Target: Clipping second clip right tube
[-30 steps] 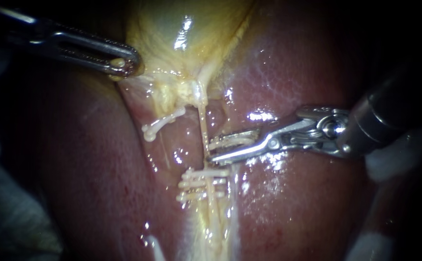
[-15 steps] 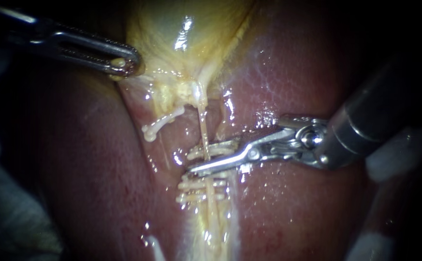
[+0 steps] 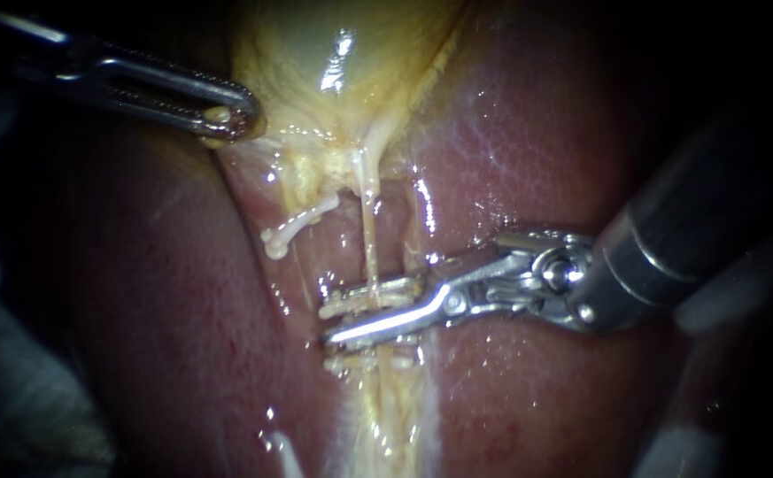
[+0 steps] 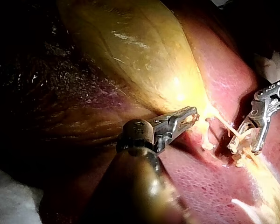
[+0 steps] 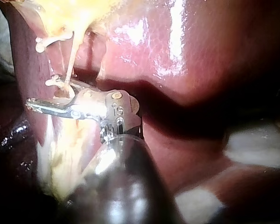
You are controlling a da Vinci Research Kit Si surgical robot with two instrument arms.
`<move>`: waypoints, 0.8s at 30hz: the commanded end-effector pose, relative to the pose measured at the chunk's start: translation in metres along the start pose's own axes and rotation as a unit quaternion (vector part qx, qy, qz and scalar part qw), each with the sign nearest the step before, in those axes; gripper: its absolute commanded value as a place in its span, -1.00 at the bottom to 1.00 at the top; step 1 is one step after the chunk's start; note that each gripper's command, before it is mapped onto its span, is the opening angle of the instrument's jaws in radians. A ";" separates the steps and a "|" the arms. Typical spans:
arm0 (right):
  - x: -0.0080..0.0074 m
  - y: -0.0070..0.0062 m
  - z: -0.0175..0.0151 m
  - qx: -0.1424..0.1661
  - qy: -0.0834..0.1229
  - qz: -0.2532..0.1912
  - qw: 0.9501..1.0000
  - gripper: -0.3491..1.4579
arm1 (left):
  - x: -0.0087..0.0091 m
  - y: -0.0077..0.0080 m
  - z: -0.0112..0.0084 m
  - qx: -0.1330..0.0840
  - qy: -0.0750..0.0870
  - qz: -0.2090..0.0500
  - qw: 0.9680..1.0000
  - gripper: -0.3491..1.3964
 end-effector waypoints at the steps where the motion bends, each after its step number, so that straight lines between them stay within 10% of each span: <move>1: 0.0001 -0.0002 0.0000 0.000 0.001 0.001 1.000 -0.06 | 0.0000 0.0000 0.0000 0.000 0.000 0.000 1.000 -1.00; 10: 0.0003 -0.0003 -0.0004 0.004 0.000 0.001 1.000 -0.22 | 0.0000 0.0000 0.0000 0.000 0.000 0.000 1.000 -1.00; 24: 0.0000 -0.0005 -0.0010 0.020 -0.015 0.008 1.000 -1.00 | 0.0000 0.0000 0.0000 0.000 0.000 0.000 1.000 -1.00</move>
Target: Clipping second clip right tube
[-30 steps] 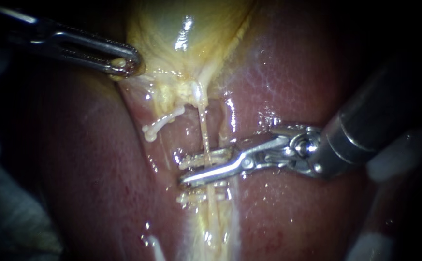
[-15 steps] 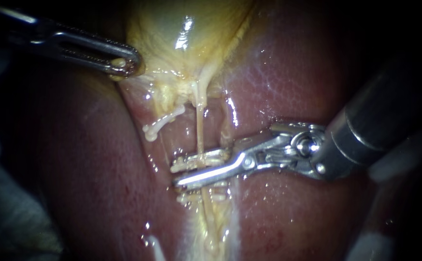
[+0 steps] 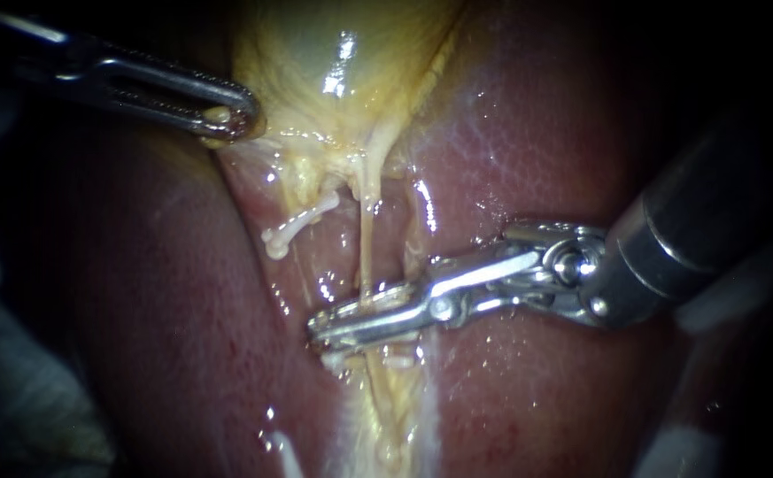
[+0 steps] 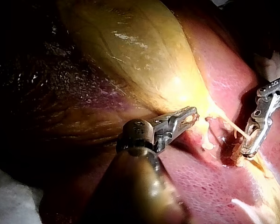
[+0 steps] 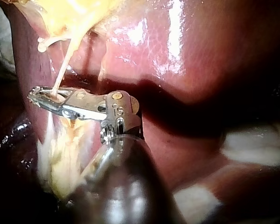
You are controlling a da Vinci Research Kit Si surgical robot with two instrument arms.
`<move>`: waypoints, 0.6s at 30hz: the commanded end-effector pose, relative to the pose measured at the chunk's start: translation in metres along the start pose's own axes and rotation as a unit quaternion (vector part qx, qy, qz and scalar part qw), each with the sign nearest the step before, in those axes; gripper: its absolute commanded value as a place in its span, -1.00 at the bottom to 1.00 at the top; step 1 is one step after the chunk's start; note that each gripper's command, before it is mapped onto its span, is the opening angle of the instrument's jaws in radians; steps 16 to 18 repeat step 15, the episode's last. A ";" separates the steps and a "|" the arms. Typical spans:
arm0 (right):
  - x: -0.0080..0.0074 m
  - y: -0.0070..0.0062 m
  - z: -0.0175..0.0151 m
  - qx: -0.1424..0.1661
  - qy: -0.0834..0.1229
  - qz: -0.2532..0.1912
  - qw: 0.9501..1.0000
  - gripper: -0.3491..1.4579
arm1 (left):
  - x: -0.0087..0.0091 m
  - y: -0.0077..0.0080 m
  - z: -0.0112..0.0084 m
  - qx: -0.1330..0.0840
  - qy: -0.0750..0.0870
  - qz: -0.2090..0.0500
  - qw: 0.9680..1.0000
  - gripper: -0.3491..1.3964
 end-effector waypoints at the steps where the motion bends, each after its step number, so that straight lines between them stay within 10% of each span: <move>1: -0.0001 0.0000 -0.0001 0.002 -0.002 0.005 1.000 -1.00 | 0.0000 0.0000 0.0000 0.000 0.000 0.000 1.000 -1.00; 18: -0.0002 0.0000 0.0000 0.017 -0.020 0.001 1.000 -1.00 | 0.0000 0.0001 0.0000 0.000 0.000 0.000 1.000 -1.00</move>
